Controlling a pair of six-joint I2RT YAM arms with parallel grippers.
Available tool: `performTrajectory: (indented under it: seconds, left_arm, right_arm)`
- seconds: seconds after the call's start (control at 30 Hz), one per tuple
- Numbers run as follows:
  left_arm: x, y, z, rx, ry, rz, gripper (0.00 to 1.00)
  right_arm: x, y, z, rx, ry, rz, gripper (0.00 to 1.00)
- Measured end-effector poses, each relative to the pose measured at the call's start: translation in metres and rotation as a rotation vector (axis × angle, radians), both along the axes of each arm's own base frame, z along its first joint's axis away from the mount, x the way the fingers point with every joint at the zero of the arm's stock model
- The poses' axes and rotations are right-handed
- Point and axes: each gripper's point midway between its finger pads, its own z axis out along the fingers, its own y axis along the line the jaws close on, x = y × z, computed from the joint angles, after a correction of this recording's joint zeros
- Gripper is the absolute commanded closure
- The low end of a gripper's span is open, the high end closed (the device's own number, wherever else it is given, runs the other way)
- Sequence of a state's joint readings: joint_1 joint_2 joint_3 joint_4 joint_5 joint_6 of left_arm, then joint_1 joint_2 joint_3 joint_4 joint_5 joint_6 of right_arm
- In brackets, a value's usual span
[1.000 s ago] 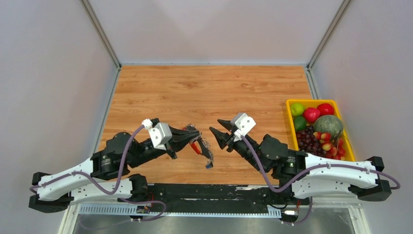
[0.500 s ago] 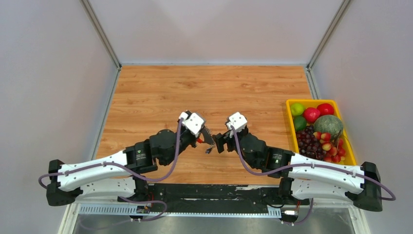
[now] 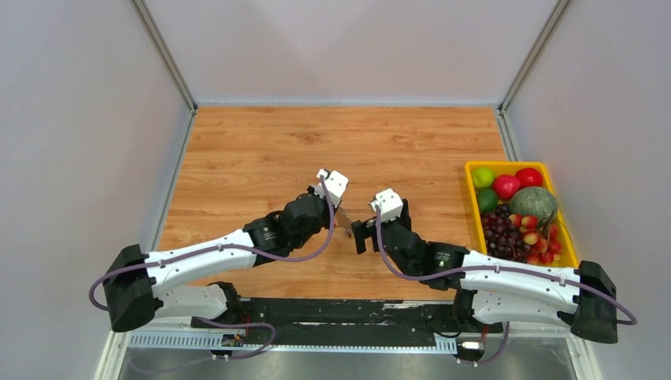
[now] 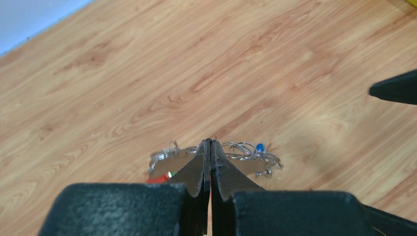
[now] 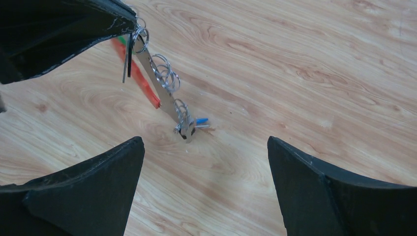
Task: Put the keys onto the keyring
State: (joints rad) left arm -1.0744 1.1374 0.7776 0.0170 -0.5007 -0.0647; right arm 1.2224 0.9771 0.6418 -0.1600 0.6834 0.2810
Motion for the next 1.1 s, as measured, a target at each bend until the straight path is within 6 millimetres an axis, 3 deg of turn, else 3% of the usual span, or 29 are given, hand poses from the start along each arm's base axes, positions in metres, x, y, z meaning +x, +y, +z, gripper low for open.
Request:
performTrajectory:
  seconds: [0.2,0.33,0.47,0.6,0.63,0.67,0.7,0.77,0.9,1.0,1.1]
  left_arm:
    - [0.028,0.001,-0.045,0.003,0.115,0.080,0.99]
    - [0.043,0.002,-0.086,0.049,0.205,0.127,0.90]
    - [0.054,0.000,-0.117,0.073,0.282,0.153,0.76]
    - [0.058,-0.006,-0.133,0.070,0.318,0.153,0.56]
    - [0.058,-0.008,-0.134,0.066,0.321,0.148,0.47]
    - [0.057,-0.010,-0.134,0.061,0.323,0.143,0.40]
    - [0.057,-0.011,-0.134,0.057,0.323,0.137,0.22]
    - [0.058,-0.014,-0.130,0.050,0.316,0.125,0.03]
    - [0.059,-0.017,-0.104,0.016,0.286,0.105,0.00]
    - [0.059,-0.015,-0.062,-0.039,0.228,0.093,0.00]
    - [0.056,-0.007,-0.006,-0.109,0.142,0.082,0.00]
  right_arm:
    - [-0.001,-0.008,-0.014,-0.019,0.025,-0.030,0.00]
    - [0.000,-0.011,-0.019,-0.008,0.046,-0.051,0.00]
    - [0.001,-0.014,-0.024,-0.007,0.068,-0.066,0.00]
    - [0.000,-0.015,-0.032,-0.019,0.091,-0.080,0.00]
    - [0.000,-0.016,-0.034,-0.026,0.097,-0.090,0.00]
    - [0.001,-0.017,-0.035,-0.028,0.100,-0.102,0.00]
    - [0.003,-0.018,-0.035,-0.023,0.100,-0.129,0.00]
    - [0.008,-0.021,-0.033,-0.007,0.095,-0.182,0.00]
    - [0.019,-0.022,-0.027,-0.007,0.077,-0.284,0.00]
    - [0.028,-0.014,-0.018,-0.025,0.065,-0.330,0.00]
    - [0.036,0.001,-0.002,-0.043,0.056,-0.341,0.00]
